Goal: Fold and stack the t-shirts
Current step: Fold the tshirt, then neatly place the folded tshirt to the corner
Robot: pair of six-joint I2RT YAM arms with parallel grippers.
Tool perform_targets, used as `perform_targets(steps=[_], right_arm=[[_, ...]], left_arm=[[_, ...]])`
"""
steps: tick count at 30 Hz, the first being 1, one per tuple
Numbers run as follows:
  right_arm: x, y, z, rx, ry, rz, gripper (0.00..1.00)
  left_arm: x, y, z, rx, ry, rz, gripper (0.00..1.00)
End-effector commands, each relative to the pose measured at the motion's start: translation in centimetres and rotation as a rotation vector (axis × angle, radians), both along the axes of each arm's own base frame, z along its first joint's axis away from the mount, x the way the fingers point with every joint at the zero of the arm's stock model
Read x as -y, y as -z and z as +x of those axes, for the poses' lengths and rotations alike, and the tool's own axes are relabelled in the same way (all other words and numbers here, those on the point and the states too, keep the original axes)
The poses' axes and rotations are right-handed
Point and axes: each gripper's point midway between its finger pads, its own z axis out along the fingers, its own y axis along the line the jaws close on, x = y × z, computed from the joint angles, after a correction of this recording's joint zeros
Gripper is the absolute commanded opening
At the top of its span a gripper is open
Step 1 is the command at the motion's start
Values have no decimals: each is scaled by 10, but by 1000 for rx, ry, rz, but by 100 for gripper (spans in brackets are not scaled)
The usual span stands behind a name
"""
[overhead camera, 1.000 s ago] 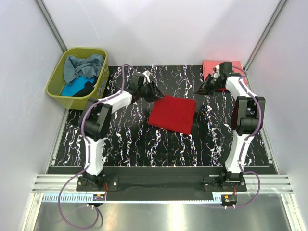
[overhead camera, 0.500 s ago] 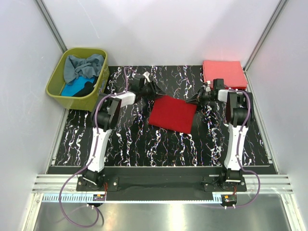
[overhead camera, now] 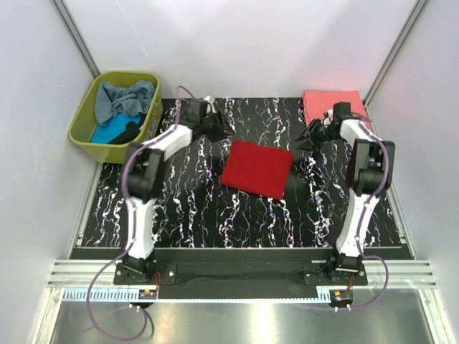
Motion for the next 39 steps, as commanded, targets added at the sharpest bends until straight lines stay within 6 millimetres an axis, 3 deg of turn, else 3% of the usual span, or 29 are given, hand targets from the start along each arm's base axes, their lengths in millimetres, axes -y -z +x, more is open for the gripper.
perform_targets(steps=[1, 2, 3, 4, 6, 7, 8, 9, 10, 11, 12, 13, 15, 16, 17, 18, 22, 24, 29, 39], right_arm=[[15, -74, -37, 44, 6, -147, 47], [13, -79, -46, 41, 3, -143, 49], [10, -84, -64, 32, 1, -130, 50], [7, -87, -73, 32, -8, -120, 52], [4, -91, -98, 32, -17, -124, 53], [4, -92, -107, 30, -19, -126, 54], [3, -85, -121, 9, -24, -131, 54], [3, -97, -129, 44, -21, -138, 55], [2, -100, -137, 48, -20, -140, 55], [0, -97, -147, 35, -20, -135, 56], [-1, -109, -154, 69, -18, -137, 57], [-1, -112, -159, 76, -15, -142, 57], [-1, -122, -171, 104, -9, -153, 59], [-1, -124, -177, 101, -9, -153, 59], [-2, -127, -180, 106, -10, -154, 59], [-2, -135, -185, 129, -10, -156, 59], [-2, -151, -196, 151, -1, -164, 60], [-2, -157, -200, 162, 3, -167, 60], [0, -153, -207, 148, 14, -188, 60], [6, -159, -192, 153, 37, -216, 62]], left_arm=[[-29, -103, -29, 130, -119, -1, 50], [-29, -107, -40, 129, -137, -17, 50], [-26, -133, -57, 143, -179, -61, 51], [-28, -108, -79, 78, -201, -50, 51], [-25, -111, -101, 35, -302, -115, 51], [-14, -102, -135, 3, -297, -138, 52], [-11, -106, -141, 22, -346, -175, 56], [-2, -105, -156, -37, -397, -243, 58], [16, -98, -187, -53, -375, -271, 59], [21, -100, -191, -32, -426, -309, 61], [31, -100, -201, -74, -468, -369, 63], [50, -88, -229, -109, -441, -371, 64], [65, -82, -240, -157, -508, -440, 67], [82, -67, -257, -188, -491, -425, 67], [88, -63, -258, -181, -518, -438, 69], [101, -44, -270, -220, -532, -421, 69], [125, -23, -274, -198, -618, -412, 71], [127, -2, -274, -205, -681, -392, 70], [126, 19, -264, -183, -815, -425, 63], [136, 48, -243, -185, -986, -452, 57]])
